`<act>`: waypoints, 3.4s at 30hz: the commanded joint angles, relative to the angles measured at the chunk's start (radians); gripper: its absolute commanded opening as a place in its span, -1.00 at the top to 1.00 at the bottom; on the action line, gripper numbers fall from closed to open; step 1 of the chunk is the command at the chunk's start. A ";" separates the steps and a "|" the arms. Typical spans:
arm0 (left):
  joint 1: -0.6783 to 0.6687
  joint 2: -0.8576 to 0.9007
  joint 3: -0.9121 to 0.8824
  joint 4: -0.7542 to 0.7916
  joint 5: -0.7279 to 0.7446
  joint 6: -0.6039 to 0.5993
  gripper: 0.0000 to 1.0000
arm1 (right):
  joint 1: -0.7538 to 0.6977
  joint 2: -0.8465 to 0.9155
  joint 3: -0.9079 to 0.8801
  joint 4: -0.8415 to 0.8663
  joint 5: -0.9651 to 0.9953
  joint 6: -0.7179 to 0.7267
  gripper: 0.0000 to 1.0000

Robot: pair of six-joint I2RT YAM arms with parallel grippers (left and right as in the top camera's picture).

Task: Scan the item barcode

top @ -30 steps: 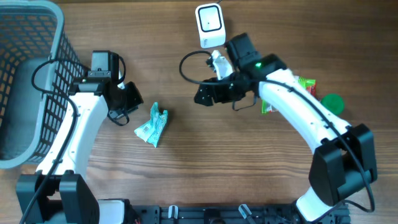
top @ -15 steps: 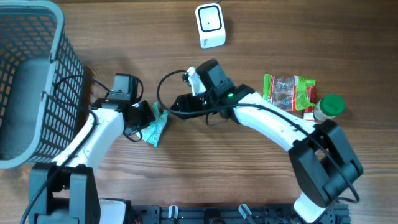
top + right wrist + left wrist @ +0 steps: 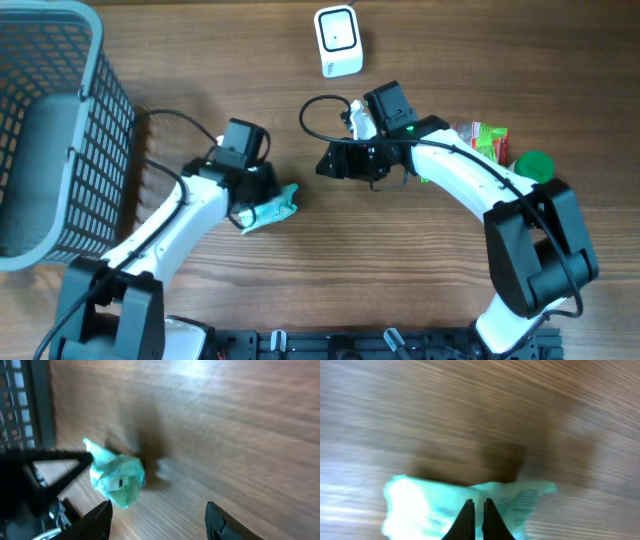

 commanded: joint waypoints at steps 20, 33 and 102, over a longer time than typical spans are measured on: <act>0.107 0.171 0.001 -0.084 -0.011 -0.016 0.92 | 0.290 0.145 -0.007 0.148 0.142 0.271 -0.02; 0.106 0.169 0.004 -0.042 0.017 -0.016 0.92 | 0.191 0.143 -0.008 -0.012 0.101 0.059 0.92; -0.190 0.249 0.066 0.217 0.161 -0.020 0.92 | -0.062 0.002 -0.064 -0.185 0.098 -0.251 0.91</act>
